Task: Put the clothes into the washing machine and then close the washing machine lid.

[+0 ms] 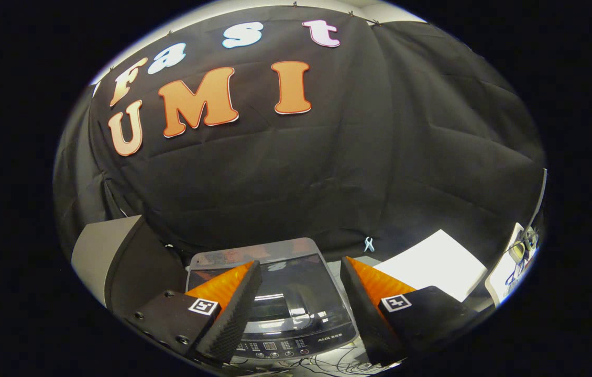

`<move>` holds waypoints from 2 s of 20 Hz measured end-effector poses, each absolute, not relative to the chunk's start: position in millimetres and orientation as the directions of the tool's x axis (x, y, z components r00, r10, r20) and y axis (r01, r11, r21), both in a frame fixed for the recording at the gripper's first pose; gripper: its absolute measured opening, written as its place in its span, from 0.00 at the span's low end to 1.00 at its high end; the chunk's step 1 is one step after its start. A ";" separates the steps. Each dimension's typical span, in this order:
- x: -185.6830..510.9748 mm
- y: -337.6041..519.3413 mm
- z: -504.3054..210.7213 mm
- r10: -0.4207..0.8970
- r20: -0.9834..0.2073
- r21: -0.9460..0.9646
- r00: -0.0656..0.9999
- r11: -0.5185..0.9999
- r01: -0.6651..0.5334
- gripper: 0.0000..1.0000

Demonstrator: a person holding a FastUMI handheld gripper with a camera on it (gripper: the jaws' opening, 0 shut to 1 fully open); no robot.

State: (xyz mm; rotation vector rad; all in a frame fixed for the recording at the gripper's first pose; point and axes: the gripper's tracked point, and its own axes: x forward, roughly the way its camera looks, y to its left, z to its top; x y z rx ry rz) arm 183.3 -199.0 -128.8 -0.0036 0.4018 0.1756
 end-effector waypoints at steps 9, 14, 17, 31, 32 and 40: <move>182.0 -202.1 -132.7 0.180 -0.397 0.040 0.900 0.983 -0.179 0.97; 181.2 -193.5 -132.1 0.197 -0.397 0.040 0.897 0.980 -0.197 0.97; 182.6 -190.0 -134.4 0.200 -0.398 0.040 0.895 0.979 -0.200 0.97; 182.2 -193.6 -137.0 0.182 -0.402 0.039 0.897 0.983 -0.182 0.97; 183.0 -192.0 -136.6 0.182 -0.401 0.041 0.898 0.983 -0.181 0.97; 188.9 -188.1 -114.1 0.177 -0.353 0.037 0.919 0.984 -0.175 0.97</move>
